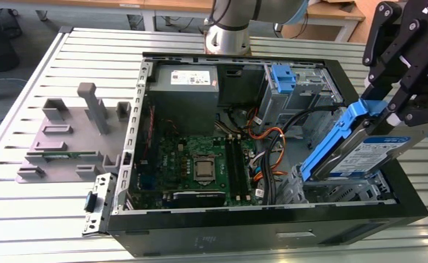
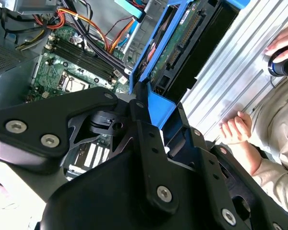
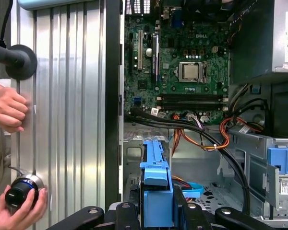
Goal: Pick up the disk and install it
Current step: 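Pick up the disk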
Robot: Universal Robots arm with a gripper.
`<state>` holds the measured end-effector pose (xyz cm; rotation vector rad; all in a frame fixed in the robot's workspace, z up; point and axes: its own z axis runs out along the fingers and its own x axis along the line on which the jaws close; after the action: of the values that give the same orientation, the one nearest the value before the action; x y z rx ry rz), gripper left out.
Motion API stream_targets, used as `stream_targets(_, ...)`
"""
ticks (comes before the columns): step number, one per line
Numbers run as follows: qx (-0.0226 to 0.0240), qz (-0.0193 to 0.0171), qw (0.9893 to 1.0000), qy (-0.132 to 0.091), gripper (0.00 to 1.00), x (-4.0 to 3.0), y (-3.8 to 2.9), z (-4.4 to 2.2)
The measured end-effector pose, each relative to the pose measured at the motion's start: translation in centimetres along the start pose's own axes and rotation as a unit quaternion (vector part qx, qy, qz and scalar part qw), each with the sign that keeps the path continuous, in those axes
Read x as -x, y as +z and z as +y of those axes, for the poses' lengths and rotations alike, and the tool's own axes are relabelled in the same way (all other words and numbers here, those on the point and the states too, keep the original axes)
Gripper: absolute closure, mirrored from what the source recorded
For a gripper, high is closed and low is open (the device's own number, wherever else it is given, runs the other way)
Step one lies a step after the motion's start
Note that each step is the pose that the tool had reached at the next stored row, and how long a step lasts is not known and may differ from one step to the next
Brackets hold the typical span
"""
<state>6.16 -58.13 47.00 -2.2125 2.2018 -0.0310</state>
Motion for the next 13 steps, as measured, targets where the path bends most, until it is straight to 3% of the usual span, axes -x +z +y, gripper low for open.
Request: stream_targets(13, 0.0000, 0.0000, 1.0000, 0.000, 0.64, 0.15, 0.55, -0.40)
